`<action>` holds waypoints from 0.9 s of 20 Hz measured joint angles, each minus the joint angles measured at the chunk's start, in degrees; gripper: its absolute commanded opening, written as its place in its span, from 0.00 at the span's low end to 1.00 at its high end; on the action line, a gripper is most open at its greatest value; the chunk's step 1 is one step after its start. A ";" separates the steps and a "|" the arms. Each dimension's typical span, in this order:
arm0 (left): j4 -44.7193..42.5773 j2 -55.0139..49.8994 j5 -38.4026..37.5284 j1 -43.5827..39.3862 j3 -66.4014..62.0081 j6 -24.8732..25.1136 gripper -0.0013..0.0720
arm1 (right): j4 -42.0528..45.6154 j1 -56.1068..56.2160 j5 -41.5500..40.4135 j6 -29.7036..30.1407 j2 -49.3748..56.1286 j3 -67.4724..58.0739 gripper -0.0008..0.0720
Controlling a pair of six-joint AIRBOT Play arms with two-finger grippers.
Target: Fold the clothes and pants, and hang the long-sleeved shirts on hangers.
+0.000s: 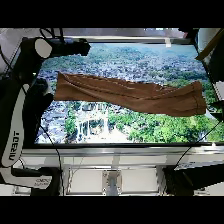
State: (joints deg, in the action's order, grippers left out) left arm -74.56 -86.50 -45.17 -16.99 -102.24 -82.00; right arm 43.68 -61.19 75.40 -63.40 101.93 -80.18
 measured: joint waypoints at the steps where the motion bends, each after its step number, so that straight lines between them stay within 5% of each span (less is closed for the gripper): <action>1: 0.00 0.02 -0.04 -0.81 0.00 0.24 0.64 | -0.20 0.20 -0.02 0.83 1.46 -0.26 0.97; 12: -0.02 0.07 -3.80 -3.43 0.00 1.03 0.64 | -0.26 6.29 -2.86 3.87 7.30 -5.57 0.91; 15: 0.00 0.07 -5.55 -3.45 0.00 1.03 0.64 | 0.02 8.13 -2.99 3.93 7.41 -5.95 0.49; 17: 0.00 0.07 -6.78 -3.50 0.00 1.03 0.62 | 0.48 9.31 -3.04 3.91 7.43 -6.03 0.10; 18: 0.00 0.07 -7.30 -3.50 0.00 1.01 0.39 | 0.66 9.84 -3.10 3.93 7.43 -6.05 0.06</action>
State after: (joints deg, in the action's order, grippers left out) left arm -74.56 -86.43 -52.47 -20.49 -102.24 -80.99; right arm 44.34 -51.35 72.29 -59.46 109.36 -86.24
